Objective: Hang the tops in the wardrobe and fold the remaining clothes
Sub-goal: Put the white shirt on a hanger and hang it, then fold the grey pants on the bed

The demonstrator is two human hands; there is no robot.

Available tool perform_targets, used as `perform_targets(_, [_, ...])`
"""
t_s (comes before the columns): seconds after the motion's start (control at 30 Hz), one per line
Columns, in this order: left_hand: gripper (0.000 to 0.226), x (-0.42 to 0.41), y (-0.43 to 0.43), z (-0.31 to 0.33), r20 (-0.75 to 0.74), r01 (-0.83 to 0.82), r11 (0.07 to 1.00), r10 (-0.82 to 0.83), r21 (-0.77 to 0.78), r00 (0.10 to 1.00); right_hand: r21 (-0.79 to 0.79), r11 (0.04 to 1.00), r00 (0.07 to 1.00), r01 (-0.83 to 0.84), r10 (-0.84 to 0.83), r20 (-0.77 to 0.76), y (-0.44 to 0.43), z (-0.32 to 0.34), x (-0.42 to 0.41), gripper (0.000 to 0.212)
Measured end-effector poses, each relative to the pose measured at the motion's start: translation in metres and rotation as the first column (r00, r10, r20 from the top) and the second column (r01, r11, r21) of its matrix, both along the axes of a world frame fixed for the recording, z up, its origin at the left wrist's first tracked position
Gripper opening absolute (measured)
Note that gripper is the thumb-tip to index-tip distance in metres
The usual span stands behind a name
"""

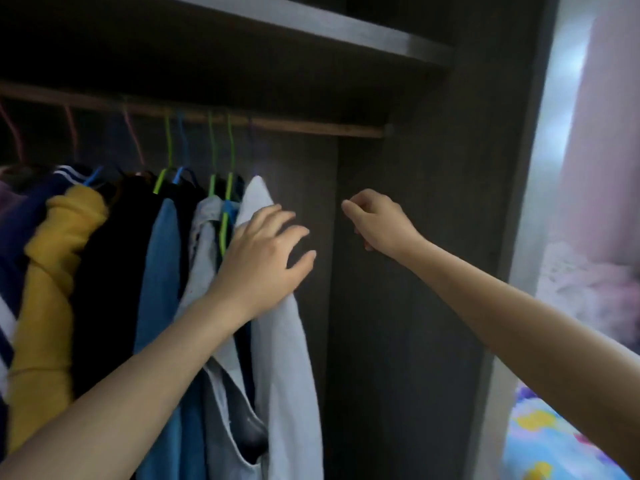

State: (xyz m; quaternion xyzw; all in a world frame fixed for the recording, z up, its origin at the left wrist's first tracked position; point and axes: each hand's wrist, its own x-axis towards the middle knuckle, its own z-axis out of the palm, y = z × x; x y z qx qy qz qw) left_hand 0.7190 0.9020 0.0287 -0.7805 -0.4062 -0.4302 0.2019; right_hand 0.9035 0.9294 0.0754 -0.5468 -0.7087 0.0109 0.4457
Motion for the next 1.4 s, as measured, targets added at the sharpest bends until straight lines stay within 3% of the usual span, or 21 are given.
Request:
perform_targets(0.17, [0.03, 0.075, -0.001, -0.013, 0.018, 0.186, 0.982, -0.186, -0.036, 0.982, 0.142, 0.969, 0.952, 0.2, -0.227, 0.205, -0.073, -0.026, 0.074, 0.023])
perform_targets(0.3, [0.035, 0.143, -0.028, -0.024, 0.114, 0.364, 0.93, -0.356, -0.056, 0.928, 0.135, 0.918, 0.876, 0.374, -0.397, 0.273, -0.128, -0.051, 0.14, 0.025])
perform_targets(0.5, [0.047, 0.264, -0.107, -0.052, 0.117, 0.633, 0.767, -0.622, -0.105, 0.774, -0.023, 0.7, 0.663, 0.714, -0.665, 0.345, -0.257, -0.1, 0.254, 0.03])
perform_targets(0.63, [0.05, 0.334, -0.158, -0.081, 0.182, 0.744, 0.635, -0.723, -0.207, 0.667, -0.131, 0.542, 0.549, 0.83, -0.755, 0.359, -0.358, -0.138, 0.307, 0.029])
perform_targets(0.73, [0.037, 0.385, -0.199, -0.103, 0.237, 0.784, 0.528, -0.757, -0.326, 0.609, -0.226, 0.425, 0.479, 0.877, -0.815, 0.326, -0.437, -0.165, 0.332, 0.028])
perform_targets(0.87, [0.017, 0.449, -0.281, -0.142, 0.218, 0.835, 0.33, -0.863, -0.44, 0.456, -0.321, 0.217, 0.317, 0.922, -0.898, 0.304, -0.558, -0.197, 0.338, 0.024])
perform_targets(1.03, [0.019, 0.503, -0.397, -0.181, 0.172, 0.874, 0.051, -0.973, -0.484, 0.152, -0.419, -0.101, 0.02, 0.902, -0.961, 0.275, -0.694, -0.223, 0.303, 0.018])
perform_targets(1.2, [0.02, 0.524, -0.506, -0.205, 0.217, 0.801, -0.26, -0.962, -0.539, -0.166, -0.482, -0.396, -0.3, 0.782, -0.916, 0.266, -0.784, -0.246, 0.242, 0.02])
perform_targets(1.27, [0.02, 0.526, -0.54, -0.219, 0.242, 0.737, -0.342, -0.939, -0.582, -0.245, -0.515, -0.483, -0.41, 0.708, -0.875, 0.257, -0.803, -0.251, 0.222, 0.021])
perform_targets(1.4, [0.023, 0.525, -0.591, -0.25, 0.164, 0.607, -0.406, -0.895, -0.683, -0.415, -0.558, -0.616, -0.603, 0.556, -0.761, 0.24, -0.825, -0.264, 0.187, 0.021])
